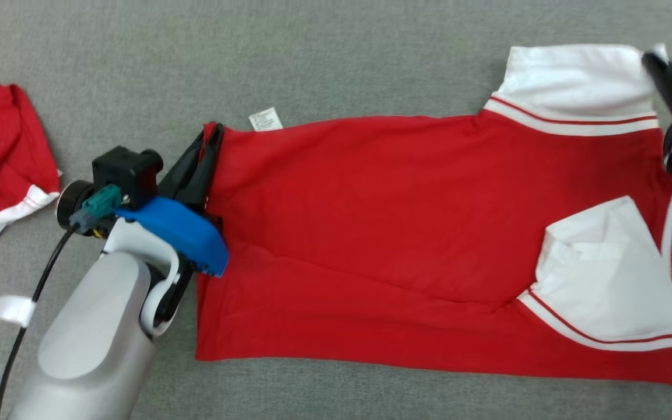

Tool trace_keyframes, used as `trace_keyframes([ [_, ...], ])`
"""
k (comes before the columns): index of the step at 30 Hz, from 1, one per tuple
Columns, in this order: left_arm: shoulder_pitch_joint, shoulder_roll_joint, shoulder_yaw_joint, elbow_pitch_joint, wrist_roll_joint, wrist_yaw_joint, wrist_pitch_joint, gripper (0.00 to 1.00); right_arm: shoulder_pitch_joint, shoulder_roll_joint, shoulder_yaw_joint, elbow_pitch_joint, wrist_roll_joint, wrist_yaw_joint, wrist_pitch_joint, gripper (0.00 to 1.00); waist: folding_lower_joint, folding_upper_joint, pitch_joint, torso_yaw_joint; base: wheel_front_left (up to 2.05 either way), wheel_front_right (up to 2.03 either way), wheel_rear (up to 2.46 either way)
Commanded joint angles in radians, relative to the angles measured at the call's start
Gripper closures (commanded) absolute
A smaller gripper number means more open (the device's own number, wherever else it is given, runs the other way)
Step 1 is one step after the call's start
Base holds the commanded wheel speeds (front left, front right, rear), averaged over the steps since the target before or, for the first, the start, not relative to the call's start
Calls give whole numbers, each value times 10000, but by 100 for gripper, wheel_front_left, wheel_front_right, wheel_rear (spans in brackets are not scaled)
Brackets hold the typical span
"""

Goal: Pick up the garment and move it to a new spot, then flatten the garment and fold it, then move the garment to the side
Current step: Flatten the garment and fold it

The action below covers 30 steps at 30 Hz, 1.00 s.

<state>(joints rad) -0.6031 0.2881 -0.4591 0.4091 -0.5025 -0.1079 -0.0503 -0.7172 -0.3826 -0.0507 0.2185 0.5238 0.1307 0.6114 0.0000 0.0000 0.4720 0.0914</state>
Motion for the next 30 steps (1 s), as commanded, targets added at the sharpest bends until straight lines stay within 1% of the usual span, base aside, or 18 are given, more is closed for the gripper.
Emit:
trace_keyframes([
  [1, 203, 164, -33, 46, -11, -68, -198, 100, 526, -11, -82, -369, 174, 1, 123, 100, 0, 0, -315, -299, 0, 0, 0],
  [3, 365, 495, -330, -2, 128, -170, -618, 100, 1281, 2, -283, -1077, 405, 1, 342, 100, 0, 0, -460, -454, 0, 0, 0],
  [7, 630, 1309, -890, -77, 462, -230, -1498, 100, 2631, 312, -784, -2265, 569, 1, 674, 100, 0, 0, -678, -745, 0, 0, 0],
  [10, 788, 1833, -1405, -151, 723, -241, -1872, 100, 3473, 639, -1075, -2853, 555, 1, 829, 100, 0, 0, -849, -923, 0, 0, 0],
  [13, 900, 2367, -1831, -152, 891, -218, -2056, 100, 4143, 991, -1157, -3255, 538, 1, 910, 100, 0, 0, -1026, -1096, 0, 0, 0],
  [16, 999, 2612, -1976, -146, 1126, -219, -2132, 100, 4702, 1279, -1185, -3504, 511, 1, 932, 100, 0, 0, -1181, -1204, 0, 0, 0],
  [18, 1094, 2669, -1932, -113, 1260, -220, -2151, 100, 5051, 1474, -1188, -3647, 512, 1, 890, 100, 0, 0, -1292, -1242, 0, 0, 0],
  [23, 1418, 2527, -1622, -246, 1510, -206, -2153, 100, 5904, 1887, -1276, -3984, 470, 1, 948, 100, 0, 0, -1575, -1302, 0, 0, 0],
  [25, 1563, 2469, -1490, -233, 1587, -204, -2155, 100, 6228, 1960, -1275, -4137, 337, 1, 1017, 100, 0, 0, -1673, -1325, 0, 0, 0],
  [26, 1643, 2421, -1412, -218, 1582, -202, -2155, 71, 6351, 2030, -1272, -4204, 338, 1, 1070, 100, 0, 0, -1707, -1333, 0, 0, 0],
  [27, 1769, 2347, -1384, -196, 1564, -199, -2156, 61, 6512, 2084, -1260, -4235, 371, 1, 1137, 100, 0, 0, -1756, -1339, 0, 0, 0],
  [28, 1882, 2279, -1306, -199, 1546, -189, -2156, 44, 6661, 2137, -1292, -4273, 381, 1, 1221, 100, 0, 0, -1797, -1346, 0, 0, 0],
  [29, 1967, 2213, -1193, -220, 1524, -153, -2156, 15, 6769, 2166, -1315, -4314, 374, 1, 1303, 62, 0, 0, -1848, -1350, 0, 0, 0],
  [30, 2063, 2150, -1048, -244, 1482, -104, -2157, 0, 6880, 2225, -1379, -4354, 343, 1, 1372, 0, 0, 0, -1883, -1351, 0, 0, 0],
])
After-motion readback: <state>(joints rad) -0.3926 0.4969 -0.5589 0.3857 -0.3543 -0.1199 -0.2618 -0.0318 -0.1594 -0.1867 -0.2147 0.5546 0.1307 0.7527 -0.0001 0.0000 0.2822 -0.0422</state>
